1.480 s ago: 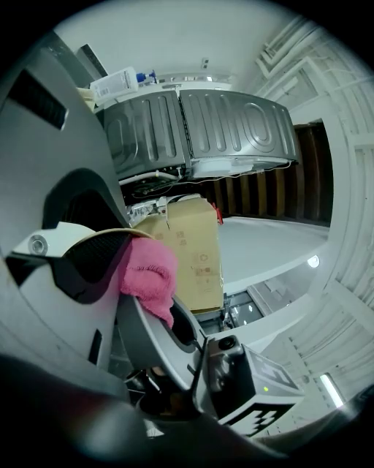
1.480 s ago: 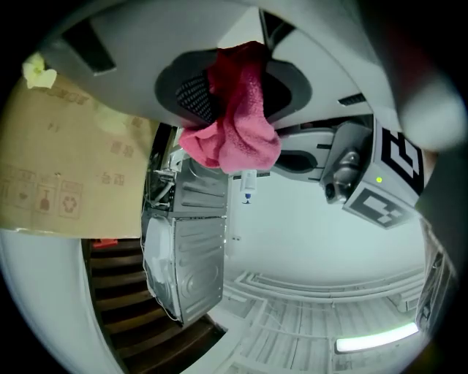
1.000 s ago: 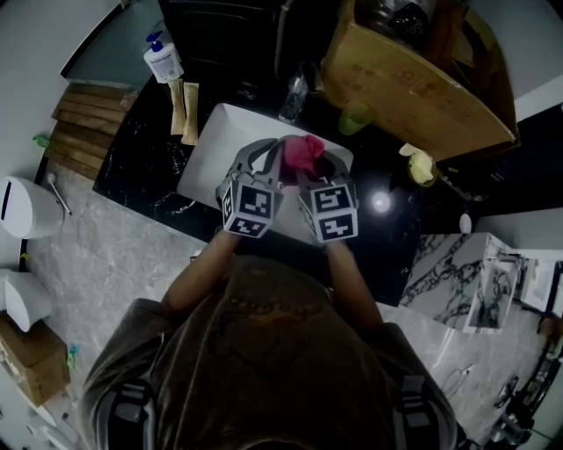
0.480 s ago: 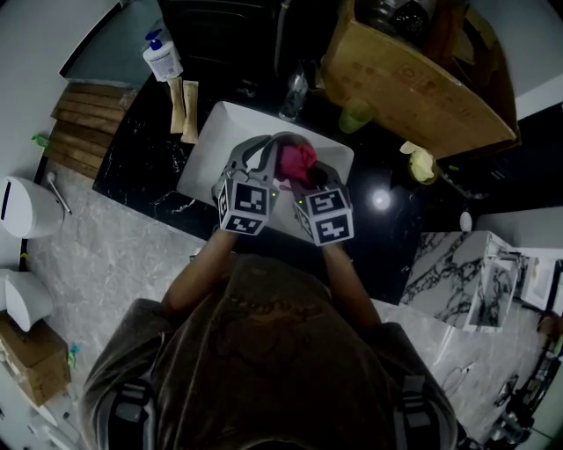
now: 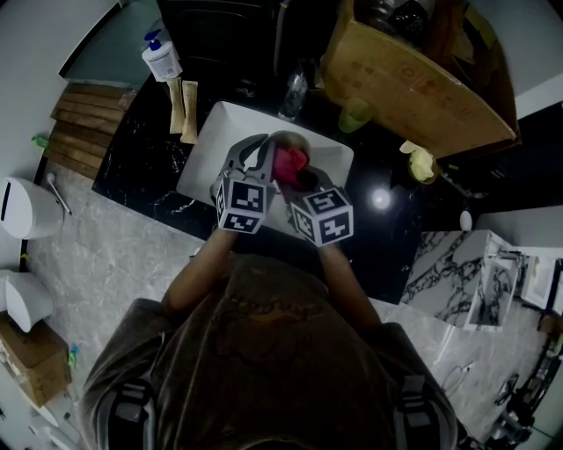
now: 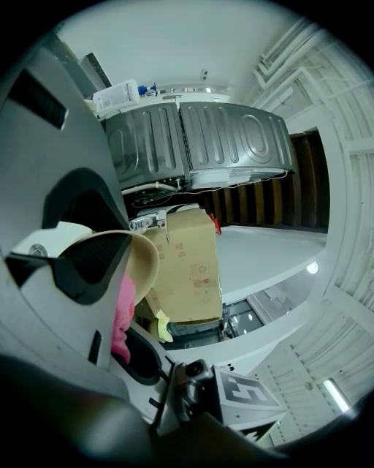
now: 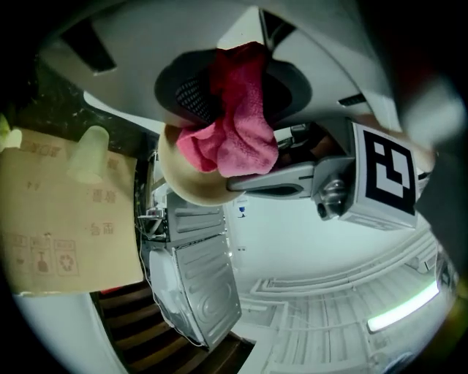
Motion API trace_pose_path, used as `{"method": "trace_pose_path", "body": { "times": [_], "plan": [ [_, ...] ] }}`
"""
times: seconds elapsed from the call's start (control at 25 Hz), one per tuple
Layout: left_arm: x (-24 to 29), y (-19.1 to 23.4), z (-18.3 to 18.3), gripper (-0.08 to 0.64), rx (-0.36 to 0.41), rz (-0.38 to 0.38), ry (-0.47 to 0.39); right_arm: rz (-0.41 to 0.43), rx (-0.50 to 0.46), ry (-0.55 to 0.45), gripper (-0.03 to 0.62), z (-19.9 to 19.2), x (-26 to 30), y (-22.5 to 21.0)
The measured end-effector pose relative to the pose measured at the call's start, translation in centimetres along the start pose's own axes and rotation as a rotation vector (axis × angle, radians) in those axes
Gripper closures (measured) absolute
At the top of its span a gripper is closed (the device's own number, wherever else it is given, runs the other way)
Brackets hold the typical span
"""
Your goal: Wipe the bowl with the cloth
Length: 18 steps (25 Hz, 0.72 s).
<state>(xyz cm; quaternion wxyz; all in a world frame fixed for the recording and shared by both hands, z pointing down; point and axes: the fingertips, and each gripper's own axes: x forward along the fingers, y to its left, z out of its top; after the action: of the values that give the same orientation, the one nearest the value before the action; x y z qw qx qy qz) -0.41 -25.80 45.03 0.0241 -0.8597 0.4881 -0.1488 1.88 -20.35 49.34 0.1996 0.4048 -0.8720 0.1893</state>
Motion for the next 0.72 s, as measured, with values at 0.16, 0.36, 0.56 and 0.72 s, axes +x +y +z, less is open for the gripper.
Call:
{"method": "trace_pose_path", "body": {
  "times": [0.16, 0.36, 0.56, 0.72],
  "plan": [
    [-0.1, 1.2, -1.0, 0.538, -0.027, 0.024, 0.019, 0.017, 0.030, -0.024, 0.477, 0.0, -0.4, 0.1],
    [-0.8, 3.0, -1.7, 0.538, -0.043, 0.053, 0.040, -0.010, 0.060, -0.047, 0.476, -0.3, -1.8, -1.9],
    [-1.0, 3.9, -2.7, 0.538, -0.057, 0.071, 0.059, -0.035, 0.081, -0.074, 0.476, -0.9, -3.1, -3.6],
    [-1.5, 5.2, -3.2, 0.541, -0.077, 0.093, 0.066, -0.113, 0.122, -0.047, 0.476, -2.7, -4.2, -6.2]
  ]
}}
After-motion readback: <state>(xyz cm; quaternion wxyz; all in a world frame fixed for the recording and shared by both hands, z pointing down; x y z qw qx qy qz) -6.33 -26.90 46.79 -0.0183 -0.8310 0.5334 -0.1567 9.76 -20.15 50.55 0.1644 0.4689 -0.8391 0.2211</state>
